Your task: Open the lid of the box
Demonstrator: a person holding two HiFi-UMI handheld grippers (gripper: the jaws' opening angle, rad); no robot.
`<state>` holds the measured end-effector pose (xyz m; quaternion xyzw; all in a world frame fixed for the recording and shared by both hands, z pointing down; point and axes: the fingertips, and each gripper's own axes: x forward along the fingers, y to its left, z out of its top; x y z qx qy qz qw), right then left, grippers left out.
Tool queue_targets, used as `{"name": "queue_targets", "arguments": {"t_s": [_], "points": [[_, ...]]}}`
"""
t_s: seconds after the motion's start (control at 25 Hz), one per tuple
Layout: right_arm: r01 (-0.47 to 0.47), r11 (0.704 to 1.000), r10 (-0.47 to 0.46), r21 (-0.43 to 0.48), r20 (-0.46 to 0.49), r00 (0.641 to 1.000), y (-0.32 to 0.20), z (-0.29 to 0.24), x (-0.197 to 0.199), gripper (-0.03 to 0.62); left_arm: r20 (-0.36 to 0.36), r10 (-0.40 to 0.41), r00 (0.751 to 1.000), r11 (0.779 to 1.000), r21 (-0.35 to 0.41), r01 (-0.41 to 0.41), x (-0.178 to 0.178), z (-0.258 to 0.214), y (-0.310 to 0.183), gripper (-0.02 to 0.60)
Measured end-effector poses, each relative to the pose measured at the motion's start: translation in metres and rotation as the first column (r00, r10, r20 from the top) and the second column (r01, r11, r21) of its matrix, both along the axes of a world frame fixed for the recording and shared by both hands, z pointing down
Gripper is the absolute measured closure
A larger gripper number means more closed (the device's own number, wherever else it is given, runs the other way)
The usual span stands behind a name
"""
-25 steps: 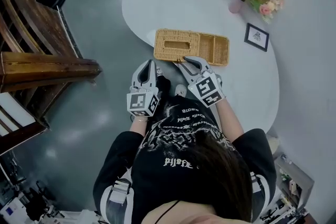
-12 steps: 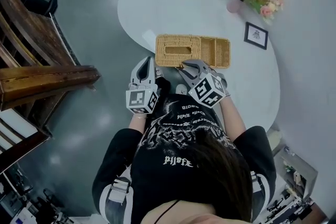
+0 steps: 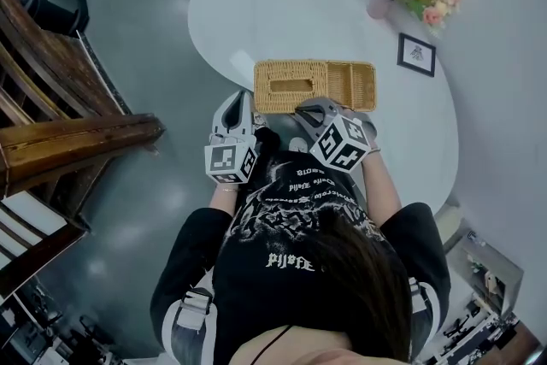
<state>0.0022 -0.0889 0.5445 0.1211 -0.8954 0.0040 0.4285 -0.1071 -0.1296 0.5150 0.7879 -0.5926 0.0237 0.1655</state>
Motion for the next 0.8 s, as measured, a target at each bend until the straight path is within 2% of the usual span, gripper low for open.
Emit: {"name": "queue_targets", "arguments": {"t_s": [0.4,0.8], "points": [[0.071,0.997,-0.071,0.013,-0.050,0.996,-0.005,-0.014,-0.002,0.562,0.003,0.018,1.000,1.000,0.006,-0.018,-0.004,0.000,-0.008,0.558],[0.148,0.989,-0.147,0.023,-0.050,0.988,-0.011,-0.042,-0.005,0.562,-0.007,0.018,1.000,1.000,0.006,-0.018,-0.016,0.002,-0.023,0.558]]}}
